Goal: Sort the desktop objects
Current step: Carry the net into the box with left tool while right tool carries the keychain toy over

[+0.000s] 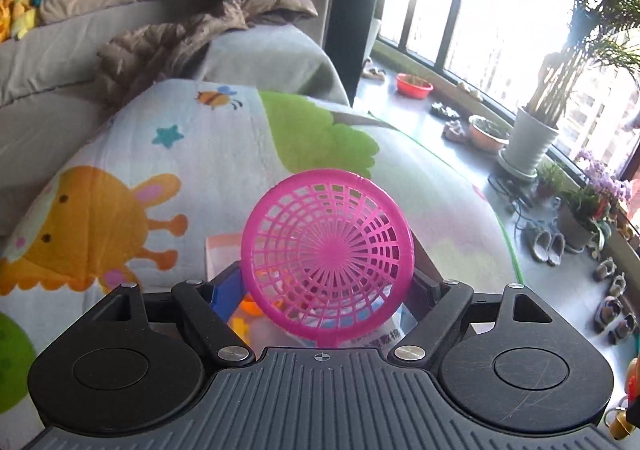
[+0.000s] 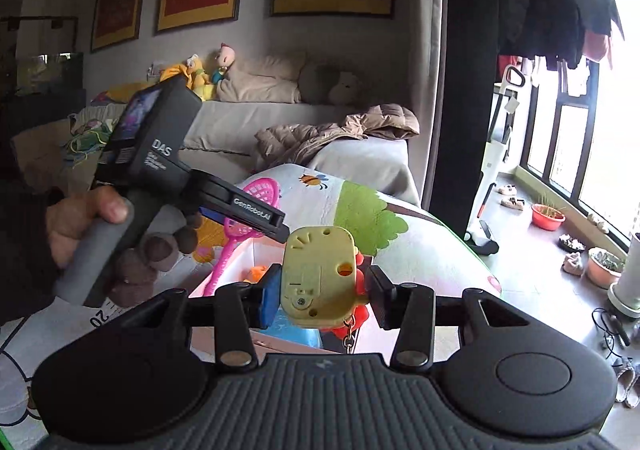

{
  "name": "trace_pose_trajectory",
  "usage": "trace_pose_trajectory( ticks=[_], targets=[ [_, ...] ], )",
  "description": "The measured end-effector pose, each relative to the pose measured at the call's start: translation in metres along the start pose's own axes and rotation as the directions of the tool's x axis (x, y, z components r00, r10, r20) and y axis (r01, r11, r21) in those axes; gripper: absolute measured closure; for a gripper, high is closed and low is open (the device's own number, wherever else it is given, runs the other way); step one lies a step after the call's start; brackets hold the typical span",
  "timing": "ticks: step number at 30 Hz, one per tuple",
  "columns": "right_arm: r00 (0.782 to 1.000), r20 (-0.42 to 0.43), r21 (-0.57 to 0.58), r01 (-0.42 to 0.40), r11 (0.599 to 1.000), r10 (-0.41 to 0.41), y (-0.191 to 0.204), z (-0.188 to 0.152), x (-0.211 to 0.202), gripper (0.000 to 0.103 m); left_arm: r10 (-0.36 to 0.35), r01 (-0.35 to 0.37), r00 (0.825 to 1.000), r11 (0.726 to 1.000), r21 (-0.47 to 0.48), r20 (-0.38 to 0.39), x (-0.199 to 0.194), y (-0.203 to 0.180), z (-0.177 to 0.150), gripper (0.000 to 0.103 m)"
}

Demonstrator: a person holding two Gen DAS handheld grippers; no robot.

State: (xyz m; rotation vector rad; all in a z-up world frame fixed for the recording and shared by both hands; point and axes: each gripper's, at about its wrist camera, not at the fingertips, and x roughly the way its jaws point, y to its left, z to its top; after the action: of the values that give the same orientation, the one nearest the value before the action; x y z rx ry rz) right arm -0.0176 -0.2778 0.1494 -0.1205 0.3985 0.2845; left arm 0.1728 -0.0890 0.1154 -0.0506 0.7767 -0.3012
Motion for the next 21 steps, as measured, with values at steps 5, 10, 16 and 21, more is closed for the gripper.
trace_pose_trajectory(
  ticks=[5,10,16,21],
  targets=[
    [0.999,-0.05,0.035,-0.009,0.999,0.011,-0.013,0.012,0.034,0.059,-0.051,0.05,0.996,0.999,-0.006,-0.078,0.022,0.018,-0.007,0.007],
    [0.995,-0.068,0.084,-0.062,0.995,0.068,-0.017,0.03,0.075,0.059,-0.043,0.044,0.999,0.999,-0.017,0.014,-0.025,0.048,-0.035,0.003],
    [0.991,-0.118,0.053,-0.052,0.997,0.058,-0.003,0.042,0.149,0.058,0.114,-0.126,0.986,0.987,0.099,0.125,-0.055,0.057,-0.097,0.001],
    [0.978,-0.206,0.042,0.014,0.999,-0.005,0.009,0.026,0.197,0.052,0.155,-0.168,0.976,0.983,0.075,0.153,-0.065,0.066,-0.128,0.0]
  ],
)
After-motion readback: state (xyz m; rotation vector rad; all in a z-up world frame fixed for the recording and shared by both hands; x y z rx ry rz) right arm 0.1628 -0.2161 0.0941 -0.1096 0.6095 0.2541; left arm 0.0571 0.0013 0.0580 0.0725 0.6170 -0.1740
